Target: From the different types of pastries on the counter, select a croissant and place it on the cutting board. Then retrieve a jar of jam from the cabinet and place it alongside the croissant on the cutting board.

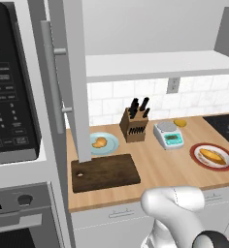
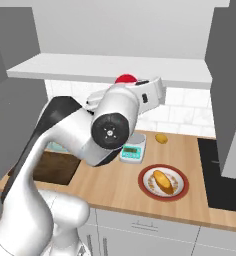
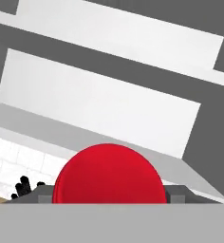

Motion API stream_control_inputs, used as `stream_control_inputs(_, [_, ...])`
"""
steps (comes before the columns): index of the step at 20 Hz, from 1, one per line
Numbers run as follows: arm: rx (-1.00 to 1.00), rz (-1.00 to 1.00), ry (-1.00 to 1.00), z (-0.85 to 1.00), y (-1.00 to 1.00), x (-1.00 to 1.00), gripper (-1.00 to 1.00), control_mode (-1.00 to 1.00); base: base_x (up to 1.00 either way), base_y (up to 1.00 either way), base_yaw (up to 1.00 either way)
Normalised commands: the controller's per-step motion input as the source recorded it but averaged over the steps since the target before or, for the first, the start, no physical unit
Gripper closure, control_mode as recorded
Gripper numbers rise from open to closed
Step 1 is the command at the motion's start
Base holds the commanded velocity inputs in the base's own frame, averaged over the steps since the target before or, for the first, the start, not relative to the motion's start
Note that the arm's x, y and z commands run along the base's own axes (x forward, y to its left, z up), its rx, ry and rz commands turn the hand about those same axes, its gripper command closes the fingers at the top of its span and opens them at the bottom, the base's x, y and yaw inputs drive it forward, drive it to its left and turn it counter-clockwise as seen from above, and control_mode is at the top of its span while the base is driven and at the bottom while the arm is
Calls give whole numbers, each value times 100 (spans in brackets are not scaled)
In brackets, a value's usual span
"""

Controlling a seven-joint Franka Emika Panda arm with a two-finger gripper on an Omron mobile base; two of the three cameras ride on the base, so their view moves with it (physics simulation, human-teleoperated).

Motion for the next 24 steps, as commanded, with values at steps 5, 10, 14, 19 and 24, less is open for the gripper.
stream_control_inputs(5, [-18,16,2,-27,66,-100,100,-100,0,0,0])
stream_control_inputs(10, [-18,33,0,-98,99,-100,100,-100,0,0,0])
stream_control_inputs(14, [-16,34,0,-100,100,-100,100,-100,0,0,0])
stream_control_inputs(19, [-8,31,2,-74,92,-55,100,-100,0,0,0])
stream_control_inputs(24, [-6,26,0,-88,100,-6,100,-100,0,0,0])
